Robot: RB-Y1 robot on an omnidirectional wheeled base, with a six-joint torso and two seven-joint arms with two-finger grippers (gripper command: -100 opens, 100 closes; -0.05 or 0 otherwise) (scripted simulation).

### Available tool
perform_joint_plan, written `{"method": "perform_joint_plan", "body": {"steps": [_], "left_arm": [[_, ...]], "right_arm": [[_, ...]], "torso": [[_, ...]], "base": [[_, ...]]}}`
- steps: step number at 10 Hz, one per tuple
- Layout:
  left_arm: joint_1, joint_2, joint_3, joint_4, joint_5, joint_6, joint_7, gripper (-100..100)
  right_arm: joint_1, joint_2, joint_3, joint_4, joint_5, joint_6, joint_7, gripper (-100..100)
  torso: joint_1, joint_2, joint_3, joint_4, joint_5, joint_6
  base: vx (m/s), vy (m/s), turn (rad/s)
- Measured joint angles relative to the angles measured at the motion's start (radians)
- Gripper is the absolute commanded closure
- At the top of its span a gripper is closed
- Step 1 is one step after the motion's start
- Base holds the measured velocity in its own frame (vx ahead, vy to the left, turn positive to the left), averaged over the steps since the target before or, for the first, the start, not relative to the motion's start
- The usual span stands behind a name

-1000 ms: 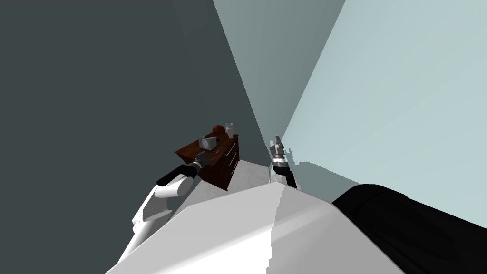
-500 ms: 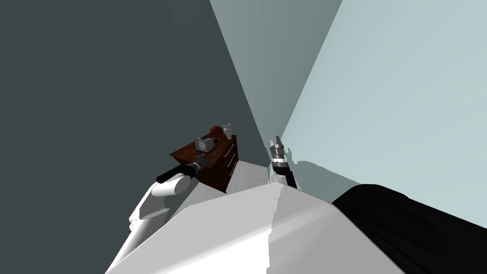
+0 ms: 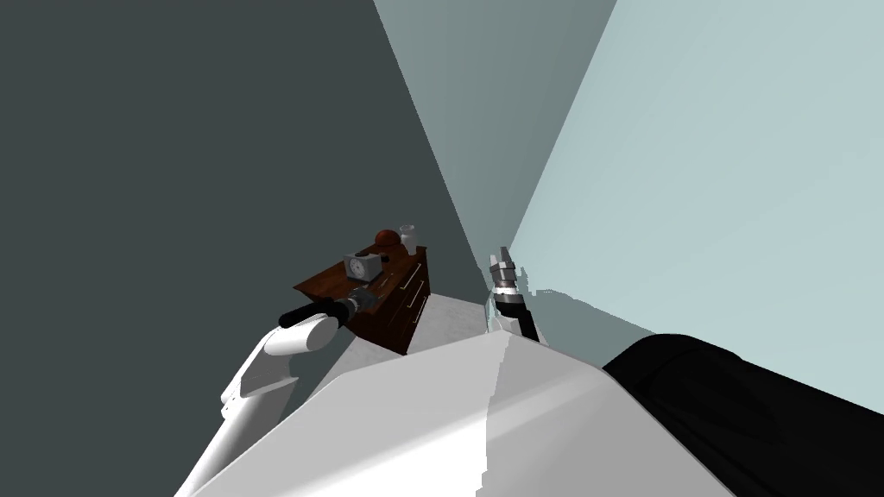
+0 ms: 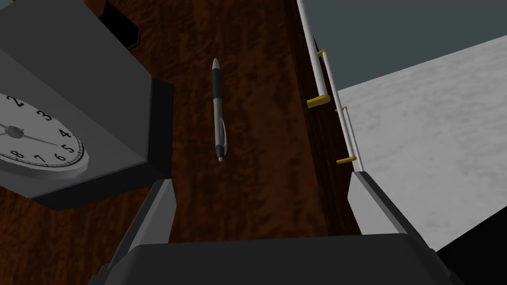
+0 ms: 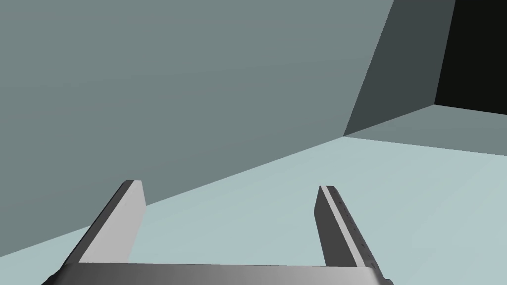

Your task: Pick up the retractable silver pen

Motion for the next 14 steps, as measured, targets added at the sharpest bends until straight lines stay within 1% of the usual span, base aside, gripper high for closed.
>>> {"method": "perform_joint_plan", "body": {"steps": [2,3,4,5,6,7,8,9,11,12,13,14], "left_arm": [[-0.011,0.016,0.016,0.024,0.023,0.053,0.024,-100],[-0.007,0.024,0.024,0.024,0.036,0.077,0.034,-100],[-0.006,0.037,0.039,0.037,0.057,0.101,0.044,-100],[-0.007,0.041,0.043,0.04,0.063,0.123,0.054,-100],[-0.005,0.051,0.055,0.052,0.079,0.144,0.064,-100],[-0.007,0.057,0.062,0.052,0.086,0.168,0.076,-100],[-0.005,0.071,0.078,0.057,0.106,0.196,0.088,-100],[-0.008,0.075,0.083,0.063,0.112,0.215,0.097,-100],[-0.01,0.095,0.106,0.083,0.138,0.271,0.126,-100],[-0.008,0.099,0.112,0.089,0.146,0.288,0.134,-100],[-0.003,0.108,0.124,0.093,0.159,0.309,0.143,-100],[-0.005,0.126,0.144,0.11,0.183,0.337,0.152,-100]], "right_arm": [[0.0,0.0,0.0,0.0,0.0,0.0,0.0,0],[0.0,0.0,0.0,0.0,0.0,0.0,0.0,0],[0.0,0.0,0.0,0.0,0.0,0.0,0.0,0],[0.0,0.0,0.0,0.0,0.0,0.0,0.0,0],[0.0,0.0,0.0,0.0,0.0,0.0,0.0,0],[0.0,0.0,0.0,0.0,0.0,0.0,0.0,0],[0.0,0.0,0.0,0.0,0.0,0.0,0.0,0],[0.0,0.0,0.0,0.0,0.0,0.0,0.0,0],[0.0,0.0,0.0,0.0,0.0,0.0,0.0,0],[0.0,0.0,0.0,0.0,0.0,0.0,0.0,0],[0.0,0.0,0.0,0.0,0.0,0.0,0.0,0],[0.0,0.0,0.0,0.0,0.0,0.0,0.0,0]], "torso": [[0.0,-0.002,-0.001,0.0,0.0,0.0],[0.0,-0.001,-0.001,0.0,0.0,0.0],[0.0,-0.001,-0.001,0.0,0.0,0.0],[0.0,-0.001,0.0,0.0,0.0,0.0],[0.0,-0.001,-0.001,0.0,0.0,0.0],[0.0,-0.001,0.0,0.0,0.0,0.0],[0.0,-0.001,-0.001,0.0,0.0,0.0],[0.001,-0.001,-0.001,0.0,0.0,0.0],[-0.001,-0.005,-0.003,-0.001,0.0,0.0],[0.0,-0.003,-0.002,-0.001,0.0,0.0],[0.001,-0.003,-0.002,-0.001,0.0,0.0],[0.0,-0.004,-0.002,-0.001,0.0,0.0]], "base": [[0.091,-0.036,-0.044],[0.08,-0.044,-0.05],[0.073,-0.039,-0.023],[0.085,-0.039,-0.054],[0.076,-0.032,-0.023],[0.095,-0.034,-0.048],[0.091,-0.027,-0.019],[0.119,-0.027,-0.052],[0.135,-0.047,-0.034],[0.104,-0.027,-0.03],[0.142,-0.05,-0.064],[0.163,-0.035,-0.043]]}}
